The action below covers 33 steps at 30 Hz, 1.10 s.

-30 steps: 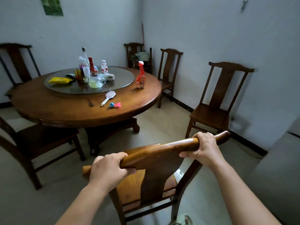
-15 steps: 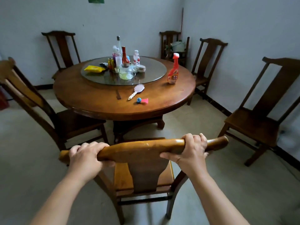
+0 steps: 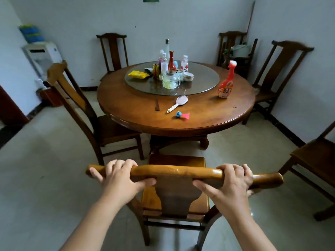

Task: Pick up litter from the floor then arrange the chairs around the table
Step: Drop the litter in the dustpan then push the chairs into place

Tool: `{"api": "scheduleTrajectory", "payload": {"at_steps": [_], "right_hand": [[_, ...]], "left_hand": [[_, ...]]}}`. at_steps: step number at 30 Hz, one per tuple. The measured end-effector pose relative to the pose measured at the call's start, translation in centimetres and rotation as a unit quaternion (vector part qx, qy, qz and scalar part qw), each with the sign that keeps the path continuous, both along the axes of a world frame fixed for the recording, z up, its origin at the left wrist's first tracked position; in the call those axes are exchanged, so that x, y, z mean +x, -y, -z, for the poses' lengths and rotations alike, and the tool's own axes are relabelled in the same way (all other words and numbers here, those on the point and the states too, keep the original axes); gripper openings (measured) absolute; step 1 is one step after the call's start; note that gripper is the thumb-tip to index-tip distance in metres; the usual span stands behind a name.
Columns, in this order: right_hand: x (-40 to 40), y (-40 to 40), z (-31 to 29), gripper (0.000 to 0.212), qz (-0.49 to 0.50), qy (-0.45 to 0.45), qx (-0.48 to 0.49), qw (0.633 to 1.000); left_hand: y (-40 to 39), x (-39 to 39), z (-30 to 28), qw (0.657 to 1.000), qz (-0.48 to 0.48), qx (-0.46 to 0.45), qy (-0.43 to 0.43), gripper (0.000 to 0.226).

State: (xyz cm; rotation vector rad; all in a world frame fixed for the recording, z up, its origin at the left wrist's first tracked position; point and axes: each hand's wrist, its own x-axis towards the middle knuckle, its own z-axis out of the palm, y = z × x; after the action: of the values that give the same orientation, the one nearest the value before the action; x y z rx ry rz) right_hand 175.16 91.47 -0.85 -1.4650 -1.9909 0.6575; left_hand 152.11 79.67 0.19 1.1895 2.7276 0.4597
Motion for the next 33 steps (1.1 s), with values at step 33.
{"api": "scheduleTrajectory", "payload": {"at_steps": [33], "right_hand": [[-11.8, -16.0, -0.2, 0.061, -0.044, -0.016, 0.009, 0.999]], "left_hand": [[-15.5, -8.6, 1.4, 0.991, 0.0, 0.092, -0.092, 0.071]]}}
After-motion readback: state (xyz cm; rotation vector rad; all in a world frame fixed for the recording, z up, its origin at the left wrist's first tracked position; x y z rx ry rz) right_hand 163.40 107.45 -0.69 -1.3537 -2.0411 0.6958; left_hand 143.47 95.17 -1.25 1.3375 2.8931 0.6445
